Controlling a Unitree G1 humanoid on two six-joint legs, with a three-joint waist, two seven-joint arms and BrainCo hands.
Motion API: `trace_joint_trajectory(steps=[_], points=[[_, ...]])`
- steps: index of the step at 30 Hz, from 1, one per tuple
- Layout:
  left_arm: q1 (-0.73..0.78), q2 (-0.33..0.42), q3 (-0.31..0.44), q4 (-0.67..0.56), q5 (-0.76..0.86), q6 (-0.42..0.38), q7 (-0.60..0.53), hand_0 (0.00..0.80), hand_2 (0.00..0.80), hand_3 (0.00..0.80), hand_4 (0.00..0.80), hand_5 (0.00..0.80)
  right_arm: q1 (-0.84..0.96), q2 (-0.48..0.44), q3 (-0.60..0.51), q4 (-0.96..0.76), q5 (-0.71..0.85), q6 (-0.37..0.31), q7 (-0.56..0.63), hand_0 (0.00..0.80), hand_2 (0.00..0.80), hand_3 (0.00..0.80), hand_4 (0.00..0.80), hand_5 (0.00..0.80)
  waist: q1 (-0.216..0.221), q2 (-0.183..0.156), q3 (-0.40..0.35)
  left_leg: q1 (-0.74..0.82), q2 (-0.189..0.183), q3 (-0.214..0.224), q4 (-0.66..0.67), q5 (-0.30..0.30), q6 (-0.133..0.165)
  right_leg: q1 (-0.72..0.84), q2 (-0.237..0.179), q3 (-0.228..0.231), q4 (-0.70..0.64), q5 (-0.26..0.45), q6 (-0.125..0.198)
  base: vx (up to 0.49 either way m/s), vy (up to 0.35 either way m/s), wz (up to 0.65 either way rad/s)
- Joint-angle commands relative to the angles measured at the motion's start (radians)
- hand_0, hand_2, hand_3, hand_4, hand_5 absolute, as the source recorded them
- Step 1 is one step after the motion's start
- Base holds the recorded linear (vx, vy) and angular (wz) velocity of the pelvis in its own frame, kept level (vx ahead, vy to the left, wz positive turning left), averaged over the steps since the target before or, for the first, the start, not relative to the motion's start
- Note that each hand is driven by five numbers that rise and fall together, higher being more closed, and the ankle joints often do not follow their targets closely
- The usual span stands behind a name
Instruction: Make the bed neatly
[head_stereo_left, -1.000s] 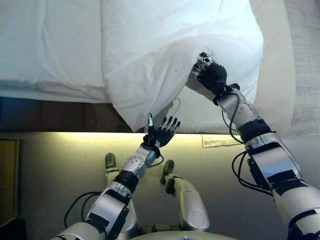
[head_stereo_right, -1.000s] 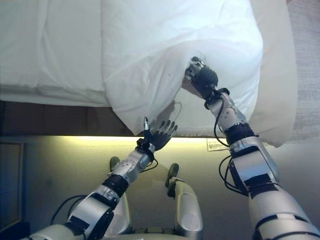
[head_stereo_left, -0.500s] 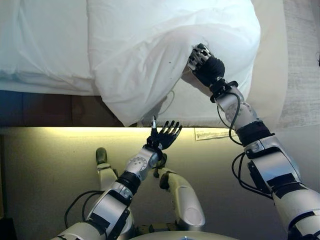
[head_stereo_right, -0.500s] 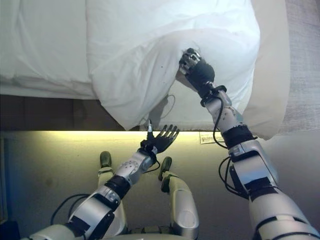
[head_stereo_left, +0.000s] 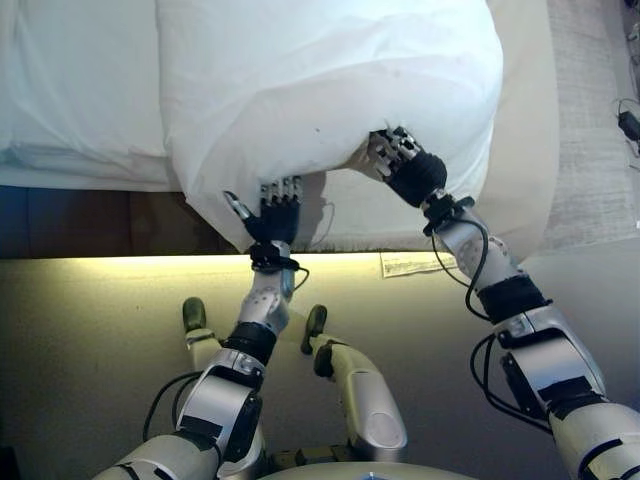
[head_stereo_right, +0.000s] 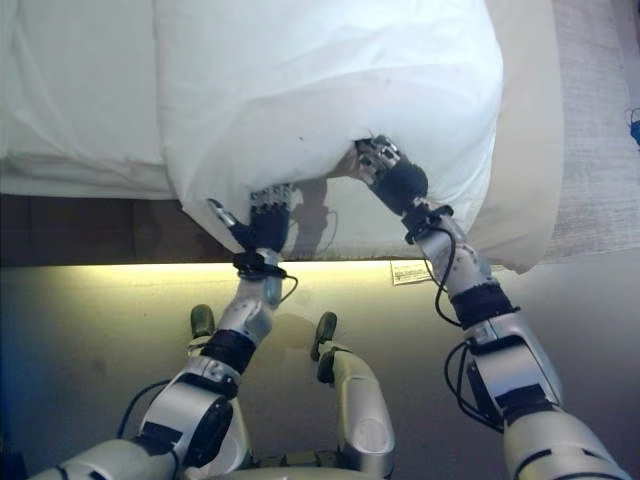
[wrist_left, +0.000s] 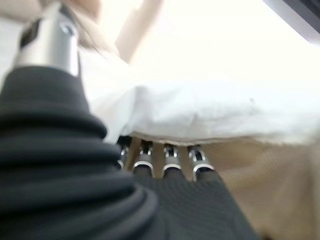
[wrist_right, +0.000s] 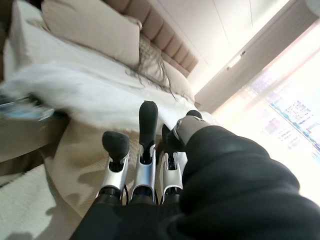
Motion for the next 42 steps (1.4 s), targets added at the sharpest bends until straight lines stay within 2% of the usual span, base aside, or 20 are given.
trace_joint_trajectory(steps=[1, 7, 11, 19, 22, 23, 24, 26, 31, 39, 42], points=[[-0.104, 0.045, 0.029, -0.091, -0.014, -0.037, -0.062, 0.000, 0.000, 0.000, 0.000, 0.000, 0.047, -0.051, -0.100, -0.156, -0.007, -0.026, 0.065, 0.800, 0.800, 0.800, 0.800, 0.800, -0.010, -0.059, -0.034, -0.009, 0.037, 0.017, 0.032, -0.069, -0.005, -0.012, -0.004, 0.008, 0.074, -0.099, 0.010, 0.022, -0.038, 0.00], [-0.125, 0.139, 0.081, -0.126, -0.014, -0.049, -0.056, 0.000, 0.000, 0.000, 0.000, 0.000, 0.160, -0.023, -0.121, -0.200, -0.029, -0.006, 0.124, 0.800, 0.800, 0.800, 0.800, 0.800, -0.002, -0.086, -0.039, -0.004, 0.038, 0.005, 0.028, -0.077, -0.005, 0.014, 0.009, -0.005, 0.050, -0.096, 0.013, 0.013, -0.024, 0.05], [-0.140, 0.205, 0.110, -0.113, -0.014, -0.023, -0.020, 0.000, 0.000, 0.000, 0.000, 0.000, 0.196, -0.020, -0.113, -0.216, -0.038, 0.010, 0.144, 0.800, 0.800, 0.800, 0.800, 0.800, 0.010, -0.093, -0.042, 0.005, 0.038, 0.000, 0.024, -0.080, -0.006, 0.037, 0.010, -0.014, 0.035, -0.094, 0.017, 0.012, -0.009, 0.02], [-0.130, 0.261, 0.142, -0.137, -0.014, -0.013, 0.030, 0.000, 0.000, 0.000, 0.000, 0.000, 0.242, 0.023, -0.117, -0.243, -0.062, 0.014, 0.142, 0.800, 0.800, 0.800, 0.800, 0.800, 0.037, -0.101, -0.053, 0.036, 0.028, -0.013, 0.006, -0.087, -0.008, 0.095, 0.015, -0.036, -0.010, -0.087, 0.027, 0.031, -0.036, 0.10], [-0.113, 0.284, 0.165, -0.132, -0.014, -0.013, 0.037, 0.000, 0.000, 0.000, 0.000, 0.000, 0.264, 0.024, -0.117, -0.234, -0.117, 0.013, 0.114, 0.800, 0.800, 0.800, 0.800, 0.800, 0.044, -0.101, -0.063, 0.058, 0.026, -0.013, -0.004, -0.090, -0.007, 0.121, 0.017, -0.036, -0.024, -0.088, 0.029, 0.041, -0.006, 0.04], [-0.110, 0.294, 0.173, -0.130, -0.014, -0.010, 0.036, 0.000, 0.000, 0.000, 0.000, 0.000, 0.272, 0.021, -0.116, -0.230, -0.128, 0.024, 0.114, 0.238, 0.238, 0.238, 0.238, 0.238, 0.046, -0.101, -0.065, 0.065, 0.025, -0.013, -0.007, -0.091, -0.007, 0.128, 0.018, -0.037, -0.029, -0.088, 0.029, 0.041, -0.002, 0.04], [-0.101, 0.302, 0.181, -0.130, -0.014, -0.008, 0.039, 0.000, 0.000, 0.000, 0.000, 0.000, 0.280, 0.018, -0.116, -0.226, -0.135, 0.037, 0.108, 0.000, 0.000, 0.000, 0.000, 0.000, 0.048, -0.101, -0.068, 0.074, 0.025, -0.013, -0.012, -0.091, -0.008, 0.138, 0.019, -0.038, -0.035, -0.088, 0.030, 0.044, 0.001, 0.03], [-0.073, 0.318, 0.199, -0.131, -0.014, -0.008, 0.044, 0.000, 0.000, 0.000, 0.000, 0.000, 0.312, 0.026, -0.116, -0.216, -0.153, 0.065, 0.102, 0.000, 0.000, 0.000, 0.000, 0.000, 0.054, -0.101, -0.073, 0.090, 0.018, -0.006, -0.029, -0.065, -0.002, 0.157, 0.013, -0.050, -0.056, -0.068, 0.026, -0.011, 0.014, 0.02], [0.008, 0.364, 0.267, -0.115, -0.014, 0.024, 0.042, 0.000, 0.000, 0.000, 0.000, 0.000, 0.401, 0.043, -0.114, -0.197, -0.202, 0.114, 0.112, 0.000, 0.000, 0.000, 0.000, 0.000, 0.066, -0.083, -0.101, 0.166, 0.008, -0.001, -0.076, -0.065, -0.001, 0.224, 0.006, -0.046, -0.090, -0.072, 0.037, 0.053, 0.068, 0.08], [0.188, 0.364, 0.401, -0.113, -0.014, 0.077, 0.035, 0.000, 0.000, 0.000, 0.000, 0.000, 0.547, 0.094, -0.169, -0.118, -0.265, 0.186, 0.121, 0.000, 0.000, 0.000, 0.000, 0.000, 0.094, -0.027, -0.190, 0.305, -0.026, 0.004, -0.161, -0.063, 0.010, 0.349, -0.022, -0.039, -0.149, -0.081, 0.064, 0.093, 0.141, 0.03], [0.278, 0.353, 0.469, -0.098, -0.014, 0.122, 0.052, 0.000, 0.000, 0.000, 0.000, 0.000, 0.612, 0.124, -0.192, -0.064, -0.306, 0.204, 0.128, 0.000, 0.000, 0.000, 0.000, 0.000, 0.113, 0.010, -0.256, 0.370, -0.040, 0.008, -0.195, -0.061, 0.014, 0.410, -0.042, -0.049, -0.161, -0.090, 0.074, 0.186, 0.204, 0.03]])
